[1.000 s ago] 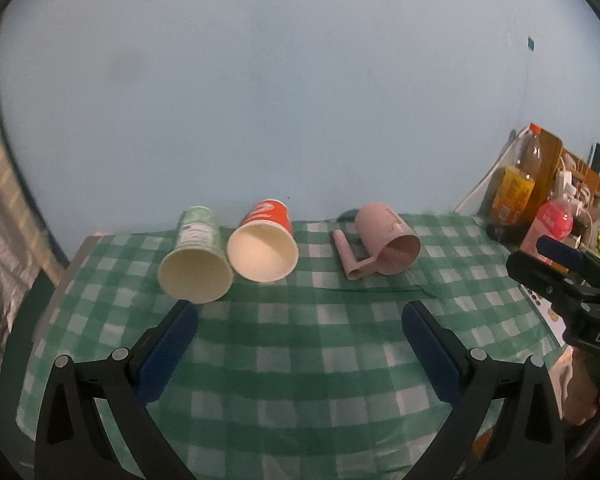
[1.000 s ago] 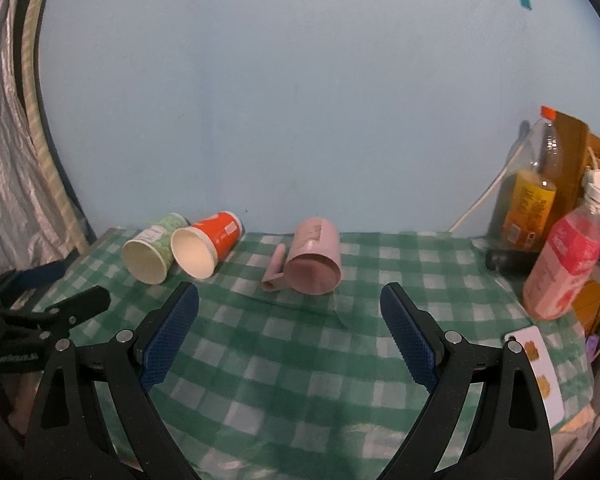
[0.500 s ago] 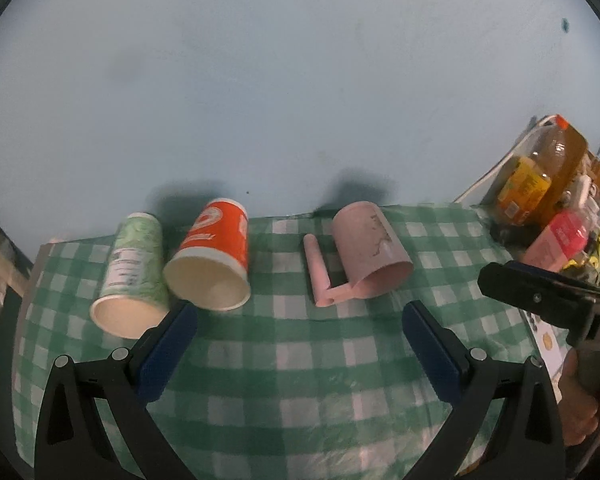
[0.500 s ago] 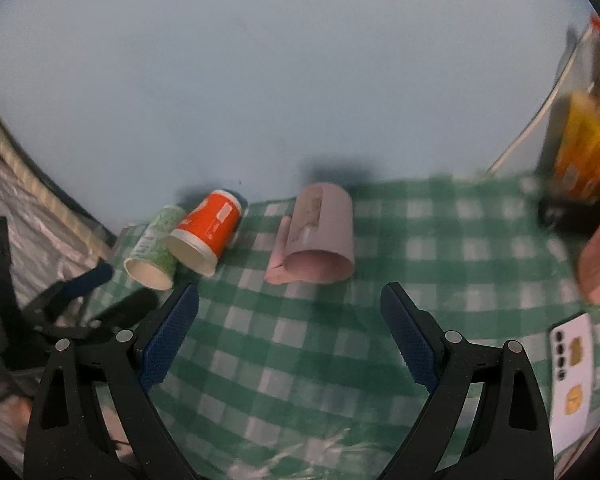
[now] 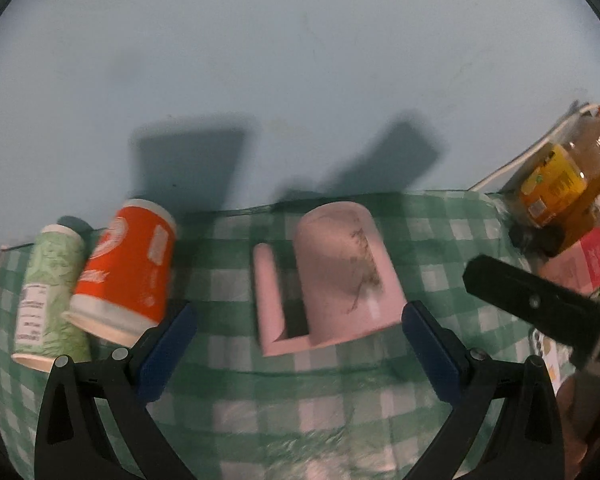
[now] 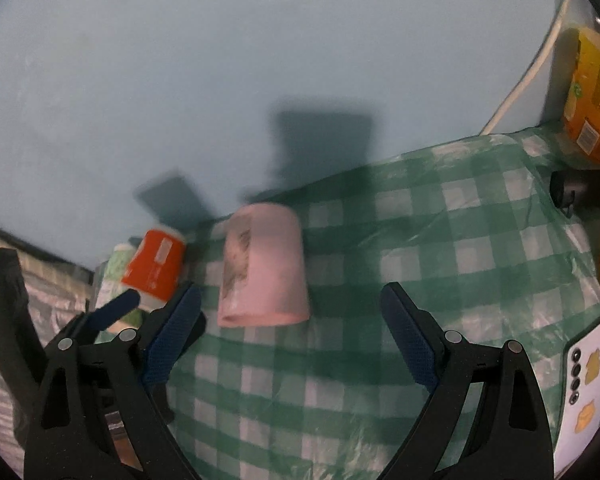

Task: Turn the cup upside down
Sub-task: 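Move the left tool down to the pink mug and close around its body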

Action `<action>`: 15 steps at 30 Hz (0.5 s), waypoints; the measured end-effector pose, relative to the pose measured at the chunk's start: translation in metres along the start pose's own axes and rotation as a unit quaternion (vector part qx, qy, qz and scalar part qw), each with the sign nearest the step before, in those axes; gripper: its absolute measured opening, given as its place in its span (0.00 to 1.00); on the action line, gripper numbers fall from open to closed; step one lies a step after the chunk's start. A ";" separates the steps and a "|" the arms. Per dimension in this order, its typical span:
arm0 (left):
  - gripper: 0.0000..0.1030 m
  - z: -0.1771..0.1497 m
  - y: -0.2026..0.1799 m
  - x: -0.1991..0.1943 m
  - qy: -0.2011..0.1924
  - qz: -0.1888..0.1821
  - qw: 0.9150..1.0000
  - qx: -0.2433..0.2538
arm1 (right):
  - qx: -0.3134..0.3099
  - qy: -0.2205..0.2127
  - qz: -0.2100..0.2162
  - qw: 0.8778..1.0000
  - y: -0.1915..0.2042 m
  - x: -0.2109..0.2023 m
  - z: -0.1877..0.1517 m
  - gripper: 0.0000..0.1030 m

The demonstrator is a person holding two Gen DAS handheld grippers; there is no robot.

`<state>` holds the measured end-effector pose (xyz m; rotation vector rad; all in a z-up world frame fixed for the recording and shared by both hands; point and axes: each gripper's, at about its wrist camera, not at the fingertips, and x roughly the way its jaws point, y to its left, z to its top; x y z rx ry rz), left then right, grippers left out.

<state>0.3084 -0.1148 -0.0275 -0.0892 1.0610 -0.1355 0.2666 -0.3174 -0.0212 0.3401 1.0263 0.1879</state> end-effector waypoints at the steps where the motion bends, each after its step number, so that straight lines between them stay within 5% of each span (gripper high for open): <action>1: 1.00 0.003 -0.001 0.004 0.005 -0.005 1.000 -0.003 | 0.006 -0.001 -0.002 1.000 -0.004 0.001 0.002 0.89; 15: 0.99 0.018 -0.013 0.046 0.051 -0.054 0.997 -0.031 | 0.034 -0.009 -0.026 0.999 -0.041 0.003 0.019 0.89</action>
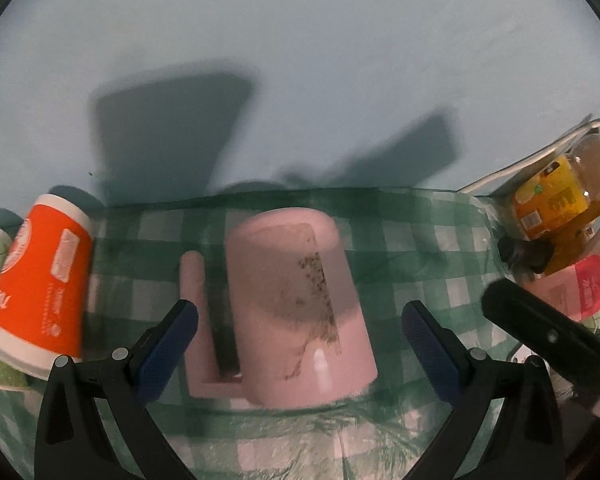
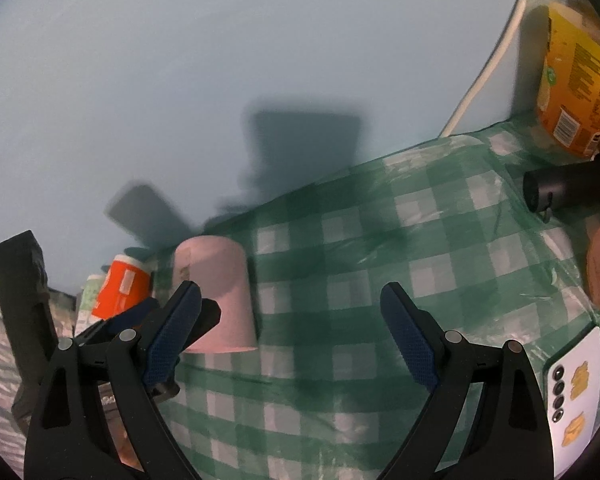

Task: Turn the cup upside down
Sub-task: 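Move the left tool down to the pink mug and close around its body, then lift the pink mug with the left tool and rotate it upright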

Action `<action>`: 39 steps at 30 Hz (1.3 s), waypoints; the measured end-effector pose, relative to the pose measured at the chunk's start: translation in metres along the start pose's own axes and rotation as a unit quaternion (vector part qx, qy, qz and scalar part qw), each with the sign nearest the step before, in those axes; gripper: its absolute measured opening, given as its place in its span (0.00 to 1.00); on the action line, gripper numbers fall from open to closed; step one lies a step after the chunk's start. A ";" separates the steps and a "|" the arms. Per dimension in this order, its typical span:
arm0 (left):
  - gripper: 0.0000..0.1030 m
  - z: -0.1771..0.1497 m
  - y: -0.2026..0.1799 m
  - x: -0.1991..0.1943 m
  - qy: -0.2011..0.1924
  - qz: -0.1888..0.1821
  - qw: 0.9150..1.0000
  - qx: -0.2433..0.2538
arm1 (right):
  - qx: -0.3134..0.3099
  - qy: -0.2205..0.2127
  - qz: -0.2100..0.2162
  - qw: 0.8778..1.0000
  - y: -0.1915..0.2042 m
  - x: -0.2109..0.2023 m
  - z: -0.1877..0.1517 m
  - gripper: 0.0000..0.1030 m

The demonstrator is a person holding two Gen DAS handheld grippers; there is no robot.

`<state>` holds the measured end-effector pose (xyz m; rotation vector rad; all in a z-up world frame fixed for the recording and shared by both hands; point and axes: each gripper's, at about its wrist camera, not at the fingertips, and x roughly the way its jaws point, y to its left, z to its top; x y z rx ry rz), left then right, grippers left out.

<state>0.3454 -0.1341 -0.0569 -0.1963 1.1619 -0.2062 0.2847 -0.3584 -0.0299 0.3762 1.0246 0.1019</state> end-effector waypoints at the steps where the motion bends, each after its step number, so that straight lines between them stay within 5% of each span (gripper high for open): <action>1: 0.97 0.002 0.001 0.004 0.006 -0.004 1.000 -0.003 | 0.002 0.001 0.000 1.000 -0.003 0.000 0.001 0.89; 9: 0.75 0.006 -0.010 0.031 0.039 0.029 0.999 0.012 | 0.006 0.005 -0.006 1.000 -0.014 0.002 0.000 0.89; 16: 0.74 0.010 -0.004 0.041 0.060 0.027 0.997 0.029 | 0.006 0.007 -0.006 1.000 -0.021 0.002 -0.005 0.89; 27: 0.73 -0.001 -0.002 0.010 0.036 0.049 0.993 0.098 | -0.004 0.007 0.000 1.000 -0.015 -0.009 -0.019 0.89; 39: 0.73 -0.065 -0.027 -0.042 0.027 0.064 0.983 0.170 | -0.027 0.008 0.036 0.999 0.008 -0.034 -0.059 0.89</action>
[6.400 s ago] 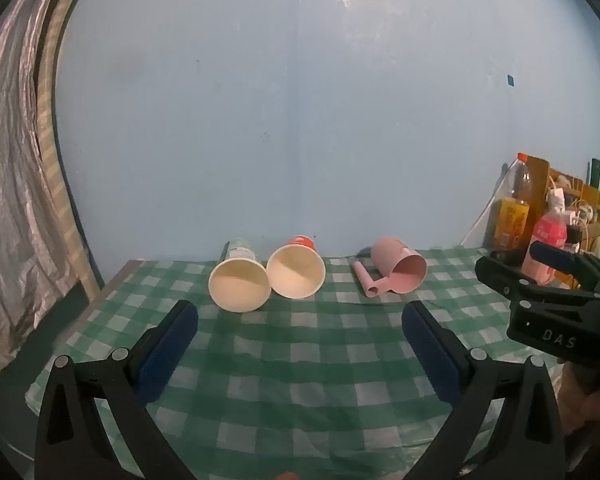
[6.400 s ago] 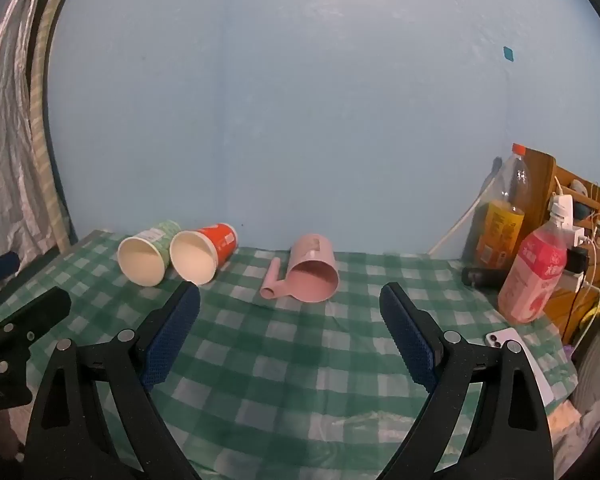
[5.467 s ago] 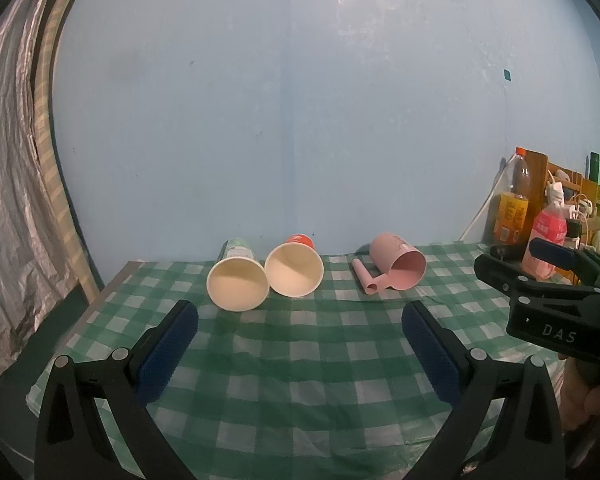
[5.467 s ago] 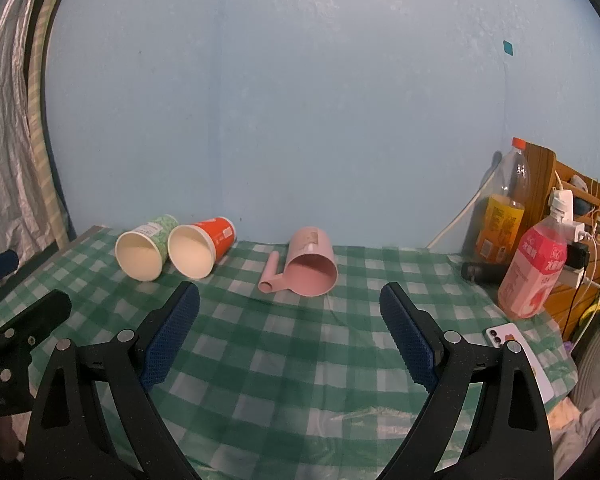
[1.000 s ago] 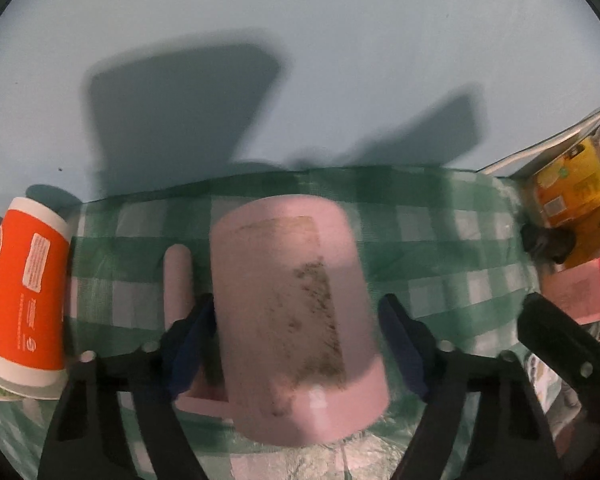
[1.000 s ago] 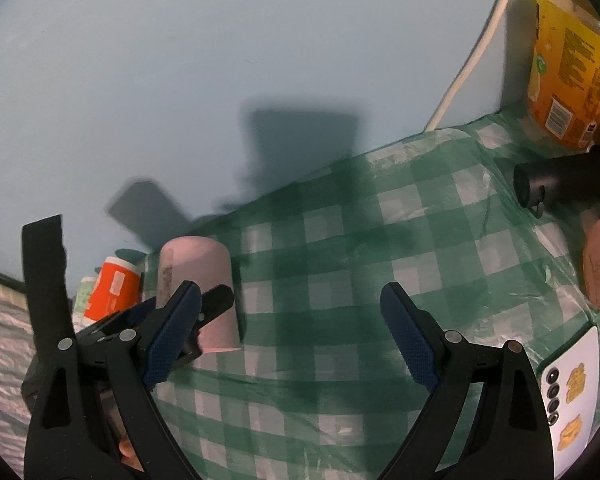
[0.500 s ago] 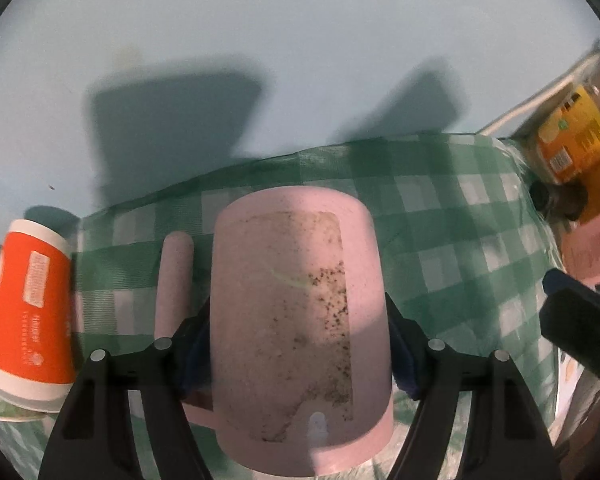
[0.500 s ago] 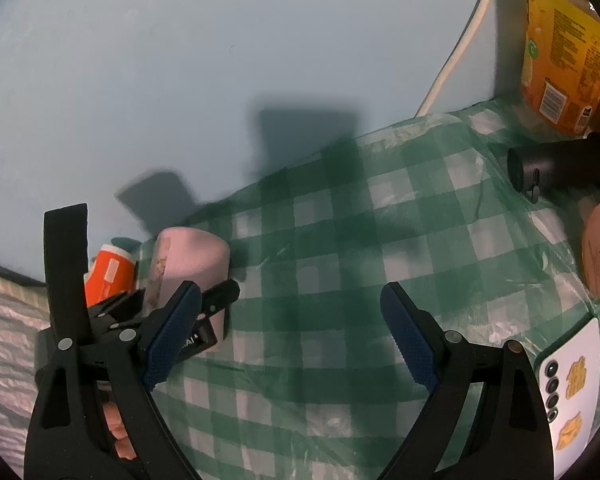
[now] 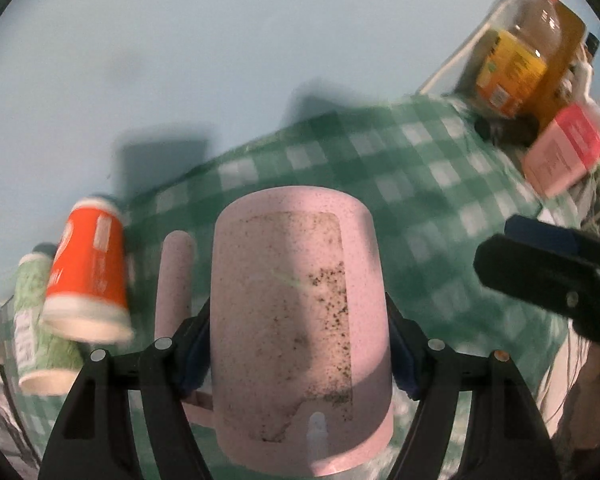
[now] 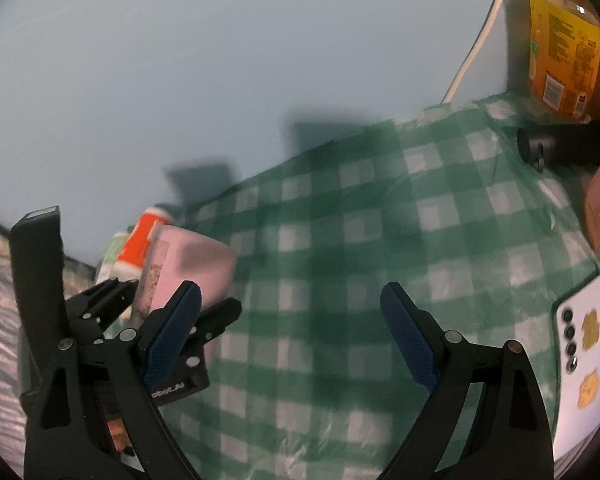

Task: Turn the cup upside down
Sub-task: 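Lift the pink mug with the left tool and rotate it upright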

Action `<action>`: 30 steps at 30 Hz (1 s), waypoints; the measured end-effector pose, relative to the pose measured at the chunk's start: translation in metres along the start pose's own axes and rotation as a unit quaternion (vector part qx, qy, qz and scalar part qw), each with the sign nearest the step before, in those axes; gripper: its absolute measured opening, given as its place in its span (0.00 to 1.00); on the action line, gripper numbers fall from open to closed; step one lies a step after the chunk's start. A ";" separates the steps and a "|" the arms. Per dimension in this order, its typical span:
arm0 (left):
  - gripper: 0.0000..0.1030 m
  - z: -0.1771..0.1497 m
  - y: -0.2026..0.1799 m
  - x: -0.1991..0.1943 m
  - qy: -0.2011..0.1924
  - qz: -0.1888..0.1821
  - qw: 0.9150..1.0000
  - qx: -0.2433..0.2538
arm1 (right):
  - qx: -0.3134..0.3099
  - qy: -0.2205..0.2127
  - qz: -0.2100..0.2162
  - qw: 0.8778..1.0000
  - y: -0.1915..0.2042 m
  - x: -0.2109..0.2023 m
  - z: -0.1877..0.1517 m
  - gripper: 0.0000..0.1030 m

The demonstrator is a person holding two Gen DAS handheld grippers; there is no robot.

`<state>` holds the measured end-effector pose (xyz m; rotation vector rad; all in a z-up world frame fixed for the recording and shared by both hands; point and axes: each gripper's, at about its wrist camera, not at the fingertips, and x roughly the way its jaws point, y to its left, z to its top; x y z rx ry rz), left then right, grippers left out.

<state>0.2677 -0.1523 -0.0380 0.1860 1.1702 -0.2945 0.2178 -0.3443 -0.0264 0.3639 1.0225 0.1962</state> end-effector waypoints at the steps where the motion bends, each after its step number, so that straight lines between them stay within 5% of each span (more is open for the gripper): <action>1: 0.73 -0.010 0.003 -0.004 0.002 0.002 1.000 0.004 | -0.002 0.001 0.000 1.000 0.003 -0.001 -0.006 0.89; 13: 0.73 -0.094 0.011 -0.018 0.007 -0.004 1.000 0.000 | -0.054 0.053 0.039 0.996 0.047 0.015 -0.069 0.89; 30: 0.73 -0.116 0.009 0.003 0.039 -0.015 0.999 0.002 | -0.062 0.092 0.021 0.994 0.056 0.050 -0.099 0.89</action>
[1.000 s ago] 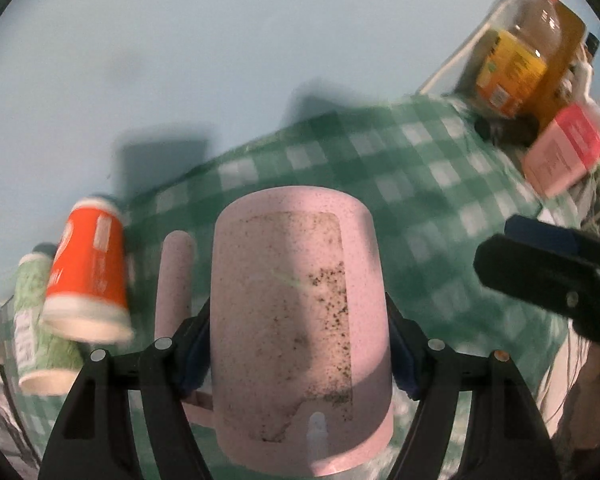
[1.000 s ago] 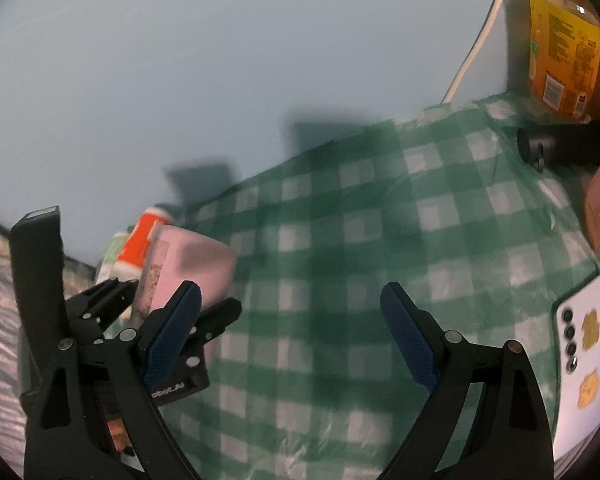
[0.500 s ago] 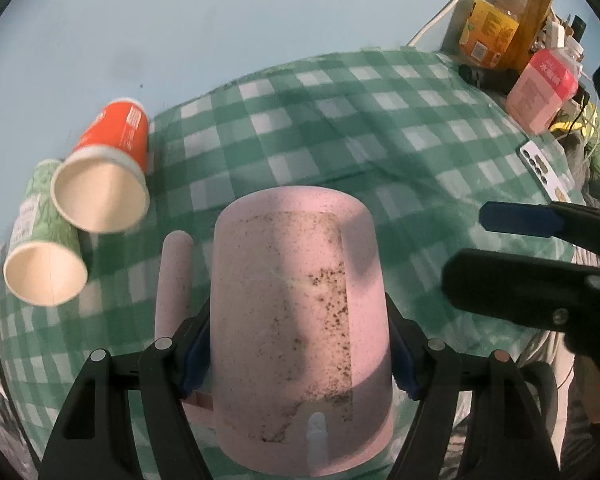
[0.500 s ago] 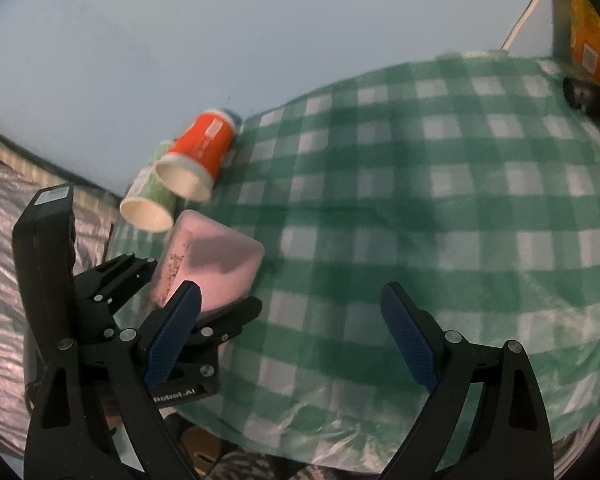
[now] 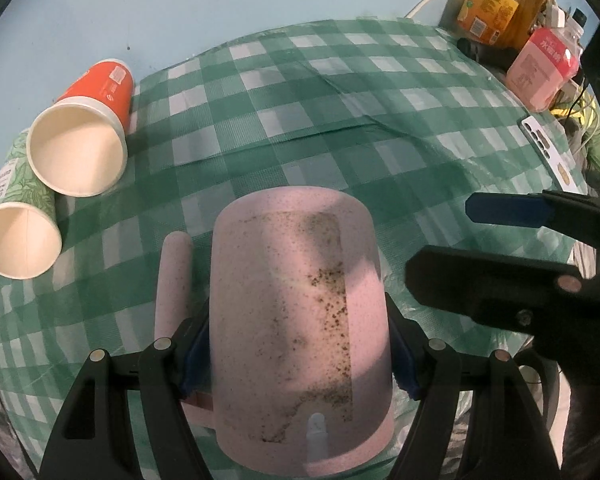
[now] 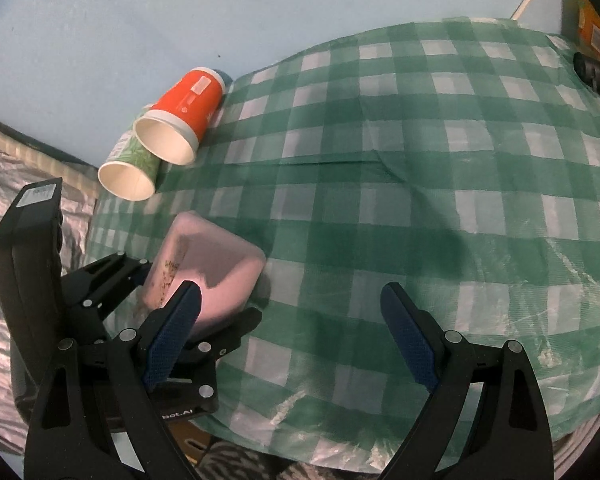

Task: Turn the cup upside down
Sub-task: 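Lift the pink mug with the left tool and rotate it upright, then bring the right tool to the pink mug and grip its body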

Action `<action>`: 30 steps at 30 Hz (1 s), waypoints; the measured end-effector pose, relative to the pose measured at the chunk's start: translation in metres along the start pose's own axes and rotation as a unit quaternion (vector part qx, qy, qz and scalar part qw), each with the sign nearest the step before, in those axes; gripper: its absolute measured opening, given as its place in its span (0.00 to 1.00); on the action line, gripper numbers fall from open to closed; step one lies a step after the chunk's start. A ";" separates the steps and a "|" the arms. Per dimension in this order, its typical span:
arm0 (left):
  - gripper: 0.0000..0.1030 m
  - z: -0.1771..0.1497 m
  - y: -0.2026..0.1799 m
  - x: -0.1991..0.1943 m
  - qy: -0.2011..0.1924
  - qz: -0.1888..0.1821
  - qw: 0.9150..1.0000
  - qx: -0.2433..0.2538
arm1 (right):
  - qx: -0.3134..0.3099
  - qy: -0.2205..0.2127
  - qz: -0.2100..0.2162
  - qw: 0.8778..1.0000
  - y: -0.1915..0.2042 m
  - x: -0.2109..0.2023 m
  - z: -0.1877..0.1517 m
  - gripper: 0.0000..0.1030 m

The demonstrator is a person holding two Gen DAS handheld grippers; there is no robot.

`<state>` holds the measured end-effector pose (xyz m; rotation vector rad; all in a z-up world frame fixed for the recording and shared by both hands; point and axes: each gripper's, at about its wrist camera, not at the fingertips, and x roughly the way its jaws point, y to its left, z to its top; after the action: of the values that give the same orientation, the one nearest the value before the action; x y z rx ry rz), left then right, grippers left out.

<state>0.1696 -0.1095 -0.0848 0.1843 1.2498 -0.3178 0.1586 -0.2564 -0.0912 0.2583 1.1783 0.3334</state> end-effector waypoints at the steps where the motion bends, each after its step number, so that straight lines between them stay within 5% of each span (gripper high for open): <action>1: 0.73 0.000 -0.001 0.000 0.001 0.003 1.000 0.003 | 0.002 0.001 0.000 1.000 0.000 0.001 0.000 0.89; 10: 0.87 -0.009 0.008 -0.025 -0.024 -0.030 0.999 -0.015 | 0.005 -0.009 0.016 1.000 0.009 -0.012 0.004 0.89; 30: 0.89 -0.056 0.076 -0.073 -0.088 -0.068 0.987 -0.117 | 0.022 0.025 0.054 0.998 0.037 0.017 0.016 0.89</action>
<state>0.1239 -0.0104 -0.0355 -0.1290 1.1166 -0.2959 0.1748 -0.2159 -0.0859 0.3557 1.2240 0.4107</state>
